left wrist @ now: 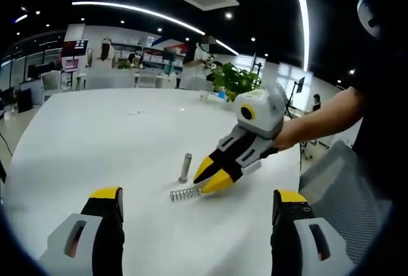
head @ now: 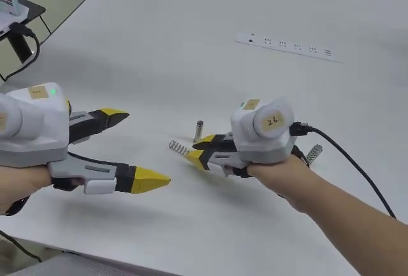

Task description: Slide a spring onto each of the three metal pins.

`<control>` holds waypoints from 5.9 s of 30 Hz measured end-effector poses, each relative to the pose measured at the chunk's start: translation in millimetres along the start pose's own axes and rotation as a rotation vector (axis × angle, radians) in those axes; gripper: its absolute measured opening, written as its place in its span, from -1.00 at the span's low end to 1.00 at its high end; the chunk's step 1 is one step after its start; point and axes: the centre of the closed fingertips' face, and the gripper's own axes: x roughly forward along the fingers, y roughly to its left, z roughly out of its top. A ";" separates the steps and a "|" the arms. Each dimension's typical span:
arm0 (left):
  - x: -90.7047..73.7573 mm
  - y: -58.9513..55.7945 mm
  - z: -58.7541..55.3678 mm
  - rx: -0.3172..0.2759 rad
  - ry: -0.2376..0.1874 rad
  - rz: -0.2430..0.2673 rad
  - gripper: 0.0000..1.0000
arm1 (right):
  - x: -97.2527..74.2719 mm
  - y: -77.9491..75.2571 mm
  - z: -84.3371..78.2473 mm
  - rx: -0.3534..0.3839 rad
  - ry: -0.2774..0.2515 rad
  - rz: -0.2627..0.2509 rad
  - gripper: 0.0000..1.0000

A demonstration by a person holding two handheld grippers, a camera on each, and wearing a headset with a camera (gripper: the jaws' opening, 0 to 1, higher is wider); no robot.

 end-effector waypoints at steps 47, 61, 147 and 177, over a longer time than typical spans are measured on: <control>24.1 -39.8 1.0 0.028 0.029 -0.114 0.72 | -74.9 9.7 5.5 -0.126 -0.005 0.024 -0.85; 39.4 -63.1 8.7 0.049 0.040 -0.210 0.53 | -104.0 17.6 -15.9 -0.230 0.043 0.052 -0.85; 80.0 -125.3 26.0 0.219 0.083 -0.521 -0.95 | -147.6 34.0 -8.5 -0.202 -0.035 0.131 -0.86; 90.1 -133.7 12.3 0.277 0.127 -0.523 -0.96 | -136.4 61.0 38.1 -0.344 -0.101 0.151 -0.85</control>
